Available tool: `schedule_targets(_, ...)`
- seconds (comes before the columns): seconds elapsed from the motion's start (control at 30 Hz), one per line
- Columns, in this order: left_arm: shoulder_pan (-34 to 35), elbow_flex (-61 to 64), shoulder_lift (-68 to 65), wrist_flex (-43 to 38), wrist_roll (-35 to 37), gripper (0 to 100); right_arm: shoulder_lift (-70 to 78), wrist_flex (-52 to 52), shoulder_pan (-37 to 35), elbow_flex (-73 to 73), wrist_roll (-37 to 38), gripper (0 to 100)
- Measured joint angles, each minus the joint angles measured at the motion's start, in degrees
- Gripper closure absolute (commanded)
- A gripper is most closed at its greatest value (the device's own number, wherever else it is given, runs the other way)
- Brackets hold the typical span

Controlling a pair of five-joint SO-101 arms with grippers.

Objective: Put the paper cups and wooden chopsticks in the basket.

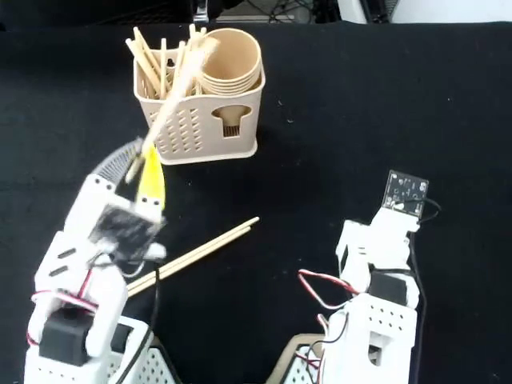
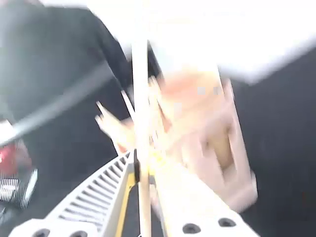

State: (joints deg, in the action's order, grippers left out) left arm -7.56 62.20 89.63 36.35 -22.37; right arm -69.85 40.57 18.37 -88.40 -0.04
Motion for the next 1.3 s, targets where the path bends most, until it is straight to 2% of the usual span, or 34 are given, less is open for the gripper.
schedule_targets(0.2,0.0,7.1,-2.0,-30.2,6.4,97,0.0,0.0,0.0,0.0,0.0,98.4)
schedule_targets(0.27,0.0,6.8,-5.6,-37.0,7.6,97,0.0,0.0,0.0,0.0,0.0,98.4)
schedule_targets(0.33,0.0,4.0,-11.5,-39.6,8.6,97,0.0,0.0,0.0,0.0,0.0,98.4)
schedule_targets(0.47,0.7,-6.5,-28.0,-41.1,12.3,97,0.0,0.0,0.0,0.0,0.0,98.4)
schedule_targets(0.6,2.8,-17.4,-46.4,-41.0,20.0,97,0.0,0.0,0.0,0.0,0.0,98.4)
schedule_targets(0.8,7.9,-32.0,-66.0,-32.8,30.4,97,0.0,0.0,0.0,0.0,0.0,98.4)
schedule_targets(0.97,9.3,-34.5,-73.1,-31.0,32.4,97,0.0,0.0,0.0,0.0,0.0,98.4)
schedule_targets(1.3,9.3,-30.5,-73.8,-31.0,32.4,96,0.0,0.0,0.0,0.0,0.0,98.4)
